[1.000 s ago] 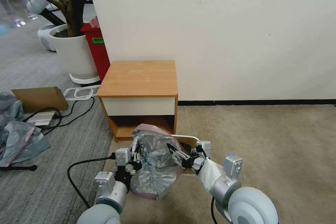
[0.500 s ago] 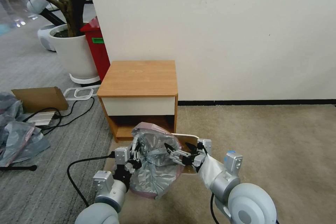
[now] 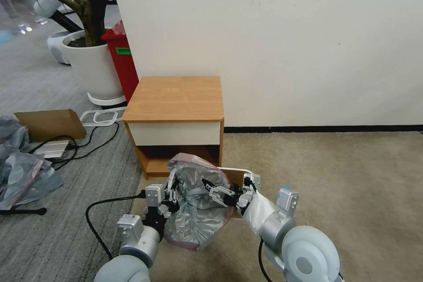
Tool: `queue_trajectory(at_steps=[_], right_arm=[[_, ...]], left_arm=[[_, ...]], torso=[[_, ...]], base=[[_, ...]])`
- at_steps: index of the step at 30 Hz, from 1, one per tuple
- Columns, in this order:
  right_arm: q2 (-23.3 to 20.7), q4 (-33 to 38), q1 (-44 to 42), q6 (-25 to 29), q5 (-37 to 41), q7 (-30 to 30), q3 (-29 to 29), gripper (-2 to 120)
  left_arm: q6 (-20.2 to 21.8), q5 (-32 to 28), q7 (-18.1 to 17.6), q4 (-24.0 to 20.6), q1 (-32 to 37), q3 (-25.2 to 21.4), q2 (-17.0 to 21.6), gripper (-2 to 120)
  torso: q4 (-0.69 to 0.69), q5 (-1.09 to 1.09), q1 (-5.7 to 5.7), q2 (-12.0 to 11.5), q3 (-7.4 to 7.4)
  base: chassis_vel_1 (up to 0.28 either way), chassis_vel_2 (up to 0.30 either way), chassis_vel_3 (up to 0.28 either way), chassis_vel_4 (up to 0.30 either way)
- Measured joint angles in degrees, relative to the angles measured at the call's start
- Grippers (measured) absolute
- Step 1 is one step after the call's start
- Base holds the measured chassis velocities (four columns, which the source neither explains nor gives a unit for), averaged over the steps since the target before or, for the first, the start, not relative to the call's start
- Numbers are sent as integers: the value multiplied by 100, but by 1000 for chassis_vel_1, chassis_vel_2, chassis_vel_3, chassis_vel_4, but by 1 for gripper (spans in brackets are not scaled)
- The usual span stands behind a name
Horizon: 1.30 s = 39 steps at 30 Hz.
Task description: Pick up the garbage bag from the table and place it over the trash can.
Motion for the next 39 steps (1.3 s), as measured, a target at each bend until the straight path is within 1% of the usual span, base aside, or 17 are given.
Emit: queue_trajectory(at_steps=[2,3,7,8,10,11,12,13,17,18,19,20,32,37,39], right_arm=[[13,4,-18,-3,7,-5,1,59],[13,4,-18,-3,7,-5,1,59],[35,13,-50,-3,1,-21,-6,41],[35,13,-50,-3,1,-21,-6,41],[35,17,-55,2,-10,-27,-8,32],[34,27,-55,5,-13,-31,-8,29],[30,36,-56,10,-19,-37,-7,23],[30,36,-56,10,-19,-37,-7,23],[-2,101,-67,-2,-56,-158,33,6],[-2,101,-67,-2,-56,-158,33,6],[-12,117,-67,-10,-84,-195,41,1],[-44,150,-60,-18,-143,-246,50,0],[-278,440,159,-138,-136,-278,160,0],[-420,266,750,-192,61,-187,234,0],[-449,230,836,-202,114,-138,248,0]], left_arm=[[13,-68,-25,6,-1,-5,-6,3],[13,-68,-25,6,-1,-5,-6,3],[128,-317,-182,30,-26,25,-38,3],[128,-317,-182,30,-26,25,-38,3],[171,-397,-244,30,-33,48,-50,3],[178,-414,-257,30,-34,51,-51,3],[186,-434,-275,31,-36,55,-51,3],[186,-434,-275,31,-36,55,-51,3],[209,-448,-313,66,-45,41,-49,3],[209,-448,-313,66,-45,41,-49,3],[212,-448,-316,70,-46,39,-48,3],[224,-448,-324,78,-48,38,-48,3],[297,-399,-337,160,-69,41,-41,3],[299,-276,-297,171,-60,63,-34,3],[298,-271,-290,171,-54,65,-34,3]], torso=[[0,0,0,0,0],[0,0,0,0,0],[0,0,0,0,0],[0,0,0,0,0],[0,0,0,0,0],[0,0,0,0,0],[0,0,0,0,0],[0,0,0,0,0],[0,0,0,0,0],[0,0,0,0,0],[0,0,0,0,0],[0,0,0,0,0],[0,0,0,0,0],[0,1,0,0,0],[0,0,0,0,0]], base=[[0,0,0,0],[0,0,0,0],[0,0,0,0],[0,0,0,0],[0,0,0,0],[0,0,0,0],[0,0,0,0],[0,0,0,0],[0,0,0,0],[0,0,0,0],[0,0,0,0],[0,0,0,0],[0,0,0,0],[0,0,0,0],[0,0,0,0]])
